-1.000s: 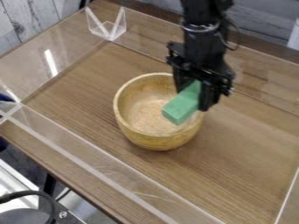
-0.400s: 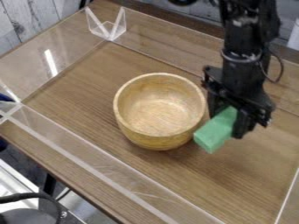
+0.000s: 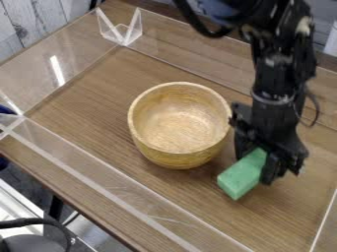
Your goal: Remove the green block from inside the brown bowl and put it on the table
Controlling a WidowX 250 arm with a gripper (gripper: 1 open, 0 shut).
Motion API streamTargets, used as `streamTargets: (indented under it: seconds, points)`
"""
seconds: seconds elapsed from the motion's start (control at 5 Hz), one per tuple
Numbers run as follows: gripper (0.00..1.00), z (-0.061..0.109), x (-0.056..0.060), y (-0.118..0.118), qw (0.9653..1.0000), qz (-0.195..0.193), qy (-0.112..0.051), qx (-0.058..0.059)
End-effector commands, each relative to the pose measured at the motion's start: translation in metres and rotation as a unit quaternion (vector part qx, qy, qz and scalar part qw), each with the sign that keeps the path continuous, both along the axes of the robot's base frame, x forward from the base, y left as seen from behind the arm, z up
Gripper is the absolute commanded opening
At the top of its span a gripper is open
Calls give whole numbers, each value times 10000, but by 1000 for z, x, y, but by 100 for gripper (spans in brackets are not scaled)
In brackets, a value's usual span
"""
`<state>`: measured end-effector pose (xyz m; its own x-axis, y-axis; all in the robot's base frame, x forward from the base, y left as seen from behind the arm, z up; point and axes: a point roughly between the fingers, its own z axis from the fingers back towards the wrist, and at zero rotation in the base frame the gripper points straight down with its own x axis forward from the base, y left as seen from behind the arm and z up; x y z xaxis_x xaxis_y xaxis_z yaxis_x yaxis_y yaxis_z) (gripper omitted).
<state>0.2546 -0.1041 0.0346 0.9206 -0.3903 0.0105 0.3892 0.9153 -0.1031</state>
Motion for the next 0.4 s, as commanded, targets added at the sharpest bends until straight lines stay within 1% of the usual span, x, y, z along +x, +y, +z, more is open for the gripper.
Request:
streamTargets:
  seconds: [0.0, 0.2]
  points:
    - [0, 1, 10, -5, 9998, -11, -205, -77]
    - [0, 3, 11, -4, 9996, 16, -253, -77]
